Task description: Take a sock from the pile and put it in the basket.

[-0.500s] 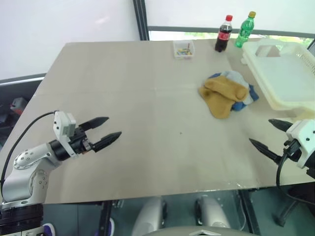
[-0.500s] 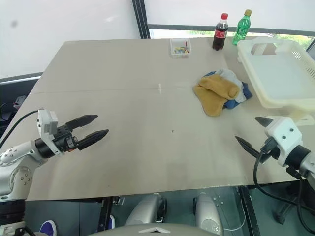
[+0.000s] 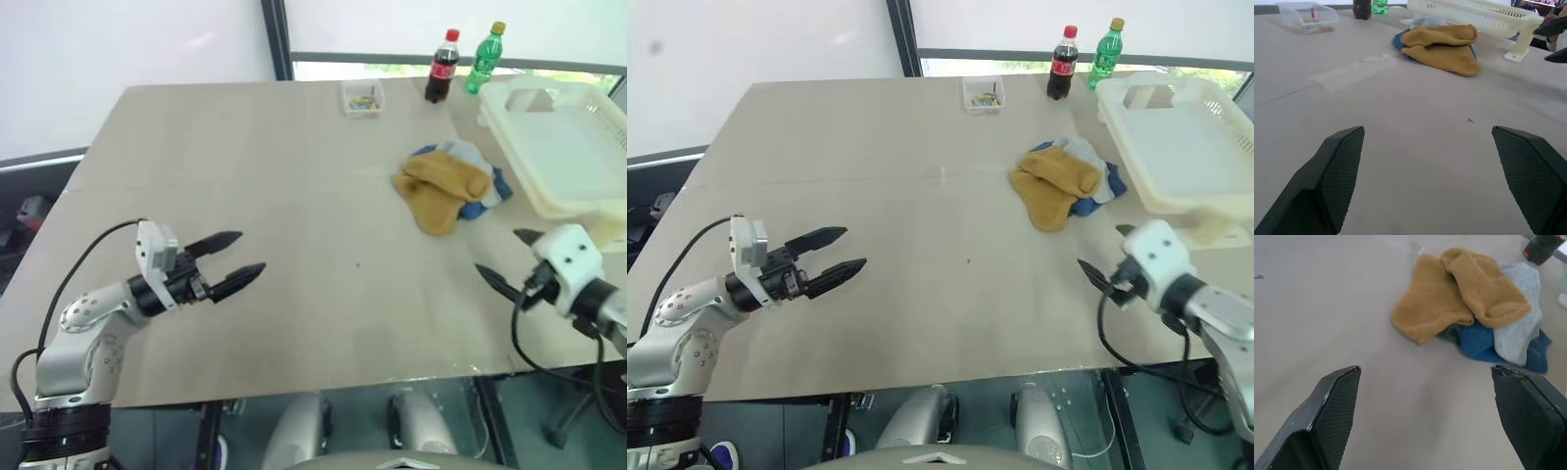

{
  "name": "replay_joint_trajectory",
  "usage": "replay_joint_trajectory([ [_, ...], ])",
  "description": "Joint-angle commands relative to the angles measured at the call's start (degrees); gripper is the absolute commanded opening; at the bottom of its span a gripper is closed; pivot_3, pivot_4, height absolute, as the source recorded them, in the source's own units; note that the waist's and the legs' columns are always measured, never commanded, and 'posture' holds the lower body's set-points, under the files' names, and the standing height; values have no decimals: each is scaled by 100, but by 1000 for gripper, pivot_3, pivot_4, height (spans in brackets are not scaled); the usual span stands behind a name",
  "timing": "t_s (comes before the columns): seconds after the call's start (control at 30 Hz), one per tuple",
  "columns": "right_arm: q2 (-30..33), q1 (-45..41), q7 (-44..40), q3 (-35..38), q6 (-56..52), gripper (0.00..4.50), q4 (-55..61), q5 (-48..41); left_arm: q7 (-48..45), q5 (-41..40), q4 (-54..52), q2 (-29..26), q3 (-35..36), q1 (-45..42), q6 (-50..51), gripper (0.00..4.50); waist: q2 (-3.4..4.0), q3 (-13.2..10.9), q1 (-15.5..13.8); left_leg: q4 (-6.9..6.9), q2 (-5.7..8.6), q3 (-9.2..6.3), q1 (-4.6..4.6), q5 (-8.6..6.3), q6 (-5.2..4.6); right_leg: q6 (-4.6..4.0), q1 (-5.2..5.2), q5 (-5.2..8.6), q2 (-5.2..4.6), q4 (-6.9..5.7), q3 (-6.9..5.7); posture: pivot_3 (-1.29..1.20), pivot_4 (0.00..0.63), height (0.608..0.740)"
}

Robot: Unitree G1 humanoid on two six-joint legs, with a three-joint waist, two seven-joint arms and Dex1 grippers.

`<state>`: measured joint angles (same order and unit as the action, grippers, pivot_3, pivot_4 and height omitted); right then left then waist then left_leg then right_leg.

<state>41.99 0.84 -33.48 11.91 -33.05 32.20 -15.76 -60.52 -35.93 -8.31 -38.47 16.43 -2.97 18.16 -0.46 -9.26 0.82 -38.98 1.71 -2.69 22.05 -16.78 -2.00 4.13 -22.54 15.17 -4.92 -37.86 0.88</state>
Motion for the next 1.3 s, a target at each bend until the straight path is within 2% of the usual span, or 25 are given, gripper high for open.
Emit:
replay_joint_trajectory([
  [0.03,-192,-733,339,-535,41,4419,-438,396,152,115,-435,64,-204,-118,-116,4500,0,0,-7,0,1,-1,-1,0,0,0,1,0,1,0,-2,0,150,740],
  [0.23,-839,-2496,726,-1618,823,4419,-2489,1353,829,446,-605,627,-817,-534,-83,4500,1,-1,-8,0,4,2,5,15,25,0,-9,0,24,-1,-1,0,150,740],
  [0.27,-923,-2733,749,-1732,1008,3924,-2882,1485,928,487,-591,739,-895,-621,-90,4500,1,-1,-11,0,5,0,10,15,26,-1,-14,0,25,-1,-3,0,150,740],
  [0.3,-1004,-2990,782,-1847,1246,3731,-3325,1627,1019,492,-582,853,-942,-692,-88,4500,1,-1,-10,0,5,0,10,15,26,-1,-15,0,26,-1,-3,0,150,740],
  [0.37,-1118,-3482,927,-2051,1740,2824,-4207,1960,1158,488,-600,1040,-1011,-792,-61,4500,1,-1,-7,0,8,2,17,16,27,-1,-22,-1,25,-2,-2,0,150,740],
  [0.53,-1301,-4483,1183,-2408,2734,2824,-6015,2593,1333,480,-751,1175,-1100,-778,15,4500,1,-1,35,-3,8,13,64,18,29,0,-75,-1,26,-9,8,0,150,740],
  [0.7,-1458,-5069,1335,-2551,3397,2824,-7158,2964,1503,459,-876,1167,-1031,-613,9,4500,1,-1,121,-2,4,24,86,20,31,0,-99,-1,29,-10,18,0,150,740],
  [1.3,-1887,-5463,1394,-2454,4214,2824,-7956,3102,1415,94,-1112,1026,-740,-338,-25,4500,2,0,161,-9,1,30,83,20,32,0,-100,-2,33,-20,26,0,150,740],
])
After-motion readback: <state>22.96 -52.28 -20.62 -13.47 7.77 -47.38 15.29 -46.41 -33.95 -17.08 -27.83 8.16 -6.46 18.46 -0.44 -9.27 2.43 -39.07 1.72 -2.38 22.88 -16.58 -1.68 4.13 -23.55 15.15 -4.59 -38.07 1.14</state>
